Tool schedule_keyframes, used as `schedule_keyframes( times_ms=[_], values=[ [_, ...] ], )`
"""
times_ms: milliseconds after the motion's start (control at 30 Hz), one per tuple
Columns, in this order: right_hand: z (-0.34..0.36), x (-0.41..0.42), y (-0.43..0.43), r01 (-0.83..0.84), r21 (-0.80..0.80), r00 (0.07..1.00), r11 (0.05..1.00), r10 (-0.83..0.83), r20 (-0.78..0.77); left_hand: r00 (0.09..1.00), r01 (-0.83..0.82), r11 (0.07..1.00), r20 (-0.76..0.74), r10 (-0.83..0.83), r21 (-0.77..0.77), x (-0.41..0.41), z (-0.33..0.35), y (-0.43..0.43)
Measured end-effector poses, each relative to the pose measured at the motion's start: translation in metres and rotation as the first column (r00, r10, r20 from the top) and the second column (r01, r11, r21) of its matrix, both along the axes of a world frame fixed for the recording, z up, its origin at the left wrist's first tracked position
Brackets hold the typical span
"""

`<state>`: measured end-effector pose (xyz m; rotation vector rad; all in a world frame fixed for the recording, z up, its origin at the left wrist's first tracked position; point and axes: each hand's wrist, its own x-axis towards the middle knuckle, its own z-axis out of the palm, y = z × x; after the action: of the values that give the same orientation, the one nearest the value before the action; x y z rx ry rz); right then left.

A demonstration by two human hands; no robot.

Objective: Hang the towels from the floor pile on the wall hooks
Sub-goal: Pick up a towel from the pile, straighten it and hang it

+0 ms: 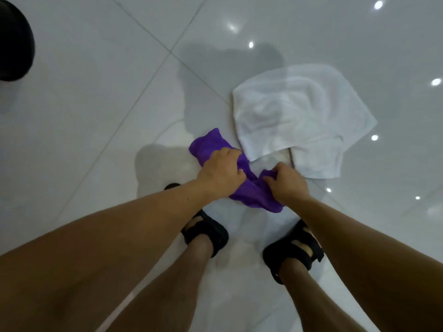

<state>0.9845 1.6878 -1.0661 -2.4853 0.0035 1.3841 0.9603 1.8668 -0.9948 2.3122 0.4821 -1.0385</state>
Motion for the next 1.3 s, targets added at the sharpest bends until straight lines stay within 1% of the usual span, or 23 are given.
schedule_keyframes(
  times_ms=[100, 200, 267, 300, 400, 467, 567, 600, 633, 700, 733, 767, 800, 867, 933, 967, 1000, 1033, 1067, 1100, 1167, 1233, 1300],
  values=[
    [0.066, 0.013, 0.017, 0.092, 0.220, 0.989, 0.971, -0.114, 0.090, 0.998, 0.023, 0.998, -0.050, -0.026, -0.062, 0.003, 0.040, 0.010],
    [0.160, 0.038, 0.038, 0.091, 0.430, 0.981, 0.898, -0.155, 0.116, 0.998, 0.002, 0.977, -0.054, -0.014, -0.214, 0.021, 0.103, 0.025],
    [0.225, 0.060, 0.054, 0.103, 0.559, 0.979, 0.823, -0.184, 0.091, 0.999, -0.029, 0.955, 0.034, 0.041, -0.295, 0.040, 0.154, 0.038],
    [0.256, 0.069, 0.062, 0.098, 0.604, 0.981, 0.791, -0.178, 0.074, 0.993, -0.028, 0.956, 0.103, 0.060, -0.293, 0.048, 0.179, 0.046],
    [0.348, 0.096, 0.085, 0.022, 0.662, 0.994, 0.749, -0.085, 0.063, 0.955, -0.019, 0.975, 0.286, 0.084, -0.223, 0.071, 0.259, 0.075],
    [0.405, 0.110, 0.100, -0.028, 0.666, 0.996, 0.745, -0.038, 0.084, 0.924, 0.029, 0.991, 0.382, 0.022, -0.128, 0.082, 0.312, 0.097],
    [0.489, 0.127, 0.122, -0.170, 0.628, 0.975, 0.760, 0.038, 0.218, 0.851, 0.152, 0.975, 0.480, -0.211, 0.160, 0.089, 0.394, 0.131],
    [0.515, 0.133, 0.129, -0.245, 0.575, 0.956, 0.780, 0.098, 0.275, 0.826, 0.169, 0.957, 0.495, -0.268, 0.237, 0.088, 0.421, 0.141],
    [0.537, 0.140, 0.135, -0.352, 0.473, 0.919, 0.808, 0.203, 0.337, 0.796, 0.184, 0.935, 0.512, -0.323, 0.304, 0.086, 0.447, 0.150],
    [0.575, 0.153, 0.147, -0.558, 0.159, 0.787, 0.814, 0.459, 0.413, 0.723, 0.223, 0.881, 0.536, -0.437, 0.418, 0.082, 0.491, 0.167],
    [0.592, 0.160, 0.152, -0.600, 0.014, 0.729, 0.800, 0.539, 0.422, 0.704, 0.231, 0.867, 0.539, -0.462, 0.441, 0.080, 0.511, 0.175],
    [0.608, 0.166, 0.156, -0.578, -0.070, 0.714, 0.813, 0.545, 0.439, 0.714, 0.227, 0.871, 0.533, -0.453, 0.435, 0.076, 0.531, 0.183],
    [0.625, 0.171, 0.159, -0.511, -0.093, 0.734, 0.855, 0.489, 0.472, 0.759, 0.192, 0.892, 0.515, -0.400, 0.410, 0.072, 0.550, 0.190],
    [0.655, 0.177, 0.168, -0.359, -0.047, 0.774, 0.932, 0.325, 0.543, 0.850, 0.080, 0.934, 0.466, -0.247, 0.348, 0.063, 0.581, 0.206],
    [0.679, 0.175, 0.181, -0.277, 0.046, 0.793, 0.960, 0.201, 0.575, 0.846, 0.010, 0.936, 0.496, -0.195, 0.351, 0.056, 0.608, 0.220],
    [0.690, 0.172, 0.190, -0.229, 0.158, 0.820, 0.961, 0.103, 0.562, 0.839, -0.016, 0.935, 0.512, -0.181, 0.356, 0.052, 0.621, 0.226],
    [0.700, 0.168, 0.200, -0.169, 0.308, 0.857, 0.936, -0.015, 0.515, 0.841, -0.034, 0.936, 0.516, -0.163, 0.351, 0.048, 0.635, 0.231],
    [0.711, 0.161, 0.211, -0.111, 0.456, 0.884, 0.883, -0.123, 0.452, 0.844, -0.046, 0.941, 0.517, -0.142, 0.334, 0.043, 0.648, 0.236],
    [0.724, 0.154, 0.221, -0.083, 0.565, 0.884, 0.821, -0.201, 0.423, 0.849, -0.061, 0.951, 0.516, -0.110, 0.302, 0.037, 0.660, 0.242],
    [0.735, 0.149, 0.231, -0.101, 0.634, 0.867, 0.767, -0.245, 0.435, 0.855, -0.077, 0.961, 0.513, -0.074, 0.266, 0.030, 0.671, 0.247],
    [0.760, 0.140, 0.248, -0.189, 0.688, 0.827, 0.701, -0.264, 0.496, 0.863, -0.090, 0.971, 0.504, -0.035, 0.222, 0.014, 0.691, 0.257],
    [0.784, 0.131, 0.262, -0.314, 0.676, 0.775, 0.667, -0.231, 0.588, 0.862, -0.130, 0.959, 0.507, -0.016, 0.250, -0.004, 0.707, 0.263],
    [0.804, 0.123, 0.274, -0.403, 0.655, 0.737, 0.639, -0.198, 0.647, 0.855, -0.226, 0.932, 0.517, 0.049, 0.285, -0.019, 0.723, 0.267]
  ],
)
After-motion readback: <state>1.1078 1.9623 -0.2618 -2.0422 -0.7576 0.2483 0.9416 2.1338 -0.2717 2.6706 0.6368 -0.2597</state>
